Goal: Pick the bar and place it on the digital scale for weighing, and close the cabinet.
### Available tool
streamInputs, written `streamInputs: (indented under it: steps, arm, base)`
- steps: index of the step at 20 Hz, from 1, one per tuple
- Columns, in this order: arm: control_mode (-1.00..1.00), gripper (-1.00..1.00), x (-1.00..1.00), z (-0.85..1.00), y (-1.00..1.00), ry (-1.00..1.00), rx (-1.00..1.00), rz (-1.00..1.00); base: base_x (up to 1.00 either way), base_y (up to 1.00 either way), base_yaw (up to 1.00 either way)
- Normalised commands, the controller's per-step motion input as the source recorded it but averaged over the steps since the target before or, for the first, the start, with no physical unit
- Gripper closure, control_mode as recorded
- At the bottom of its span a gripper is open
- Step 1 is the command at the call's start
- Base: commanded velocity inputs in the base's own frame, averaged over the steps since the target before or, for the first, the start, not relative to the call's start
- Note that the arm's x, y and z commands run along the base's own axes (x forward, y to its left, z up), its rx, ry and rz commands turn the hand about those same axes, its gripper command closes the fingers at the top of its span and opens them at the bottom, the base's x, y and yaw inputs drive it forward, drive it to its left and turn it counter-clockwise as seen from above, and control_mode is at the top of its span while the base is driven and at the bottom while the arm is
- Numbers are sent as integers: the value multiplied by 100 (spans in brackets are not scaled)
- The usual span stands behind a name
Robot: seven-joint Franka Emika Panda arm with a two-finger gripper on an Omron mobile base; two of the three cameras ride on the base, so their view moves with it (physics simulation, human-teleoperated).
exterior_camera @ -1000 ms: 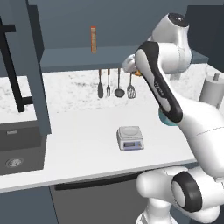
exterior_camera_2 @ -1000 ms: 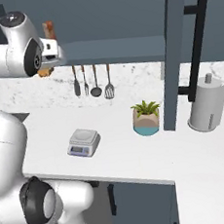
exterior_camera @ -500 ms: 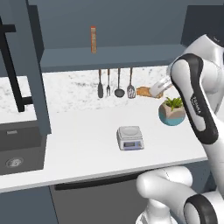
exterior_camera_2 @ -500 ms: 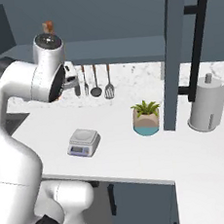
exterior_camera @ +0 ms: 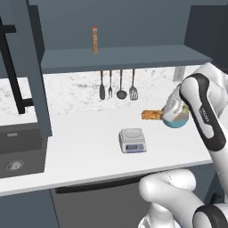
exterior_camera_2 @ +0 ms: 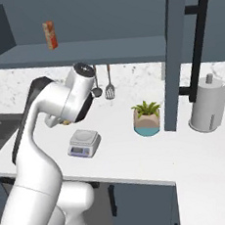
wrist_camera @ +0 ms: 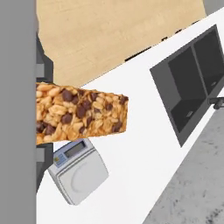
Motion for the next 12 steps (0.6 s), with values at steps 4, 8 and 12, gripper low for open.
streamInputs:
  steps: [4,8,12]
  arm:
    - [-100,100,33,-64,-5,-1,0,20]
    - [-100,100,53,-55,0,0,0,13]
    - [-100,100,47,-50,0,-2,0,12]
  base:
    - [0,0,0]
    - [0,0,0]
    - [0,0,0]
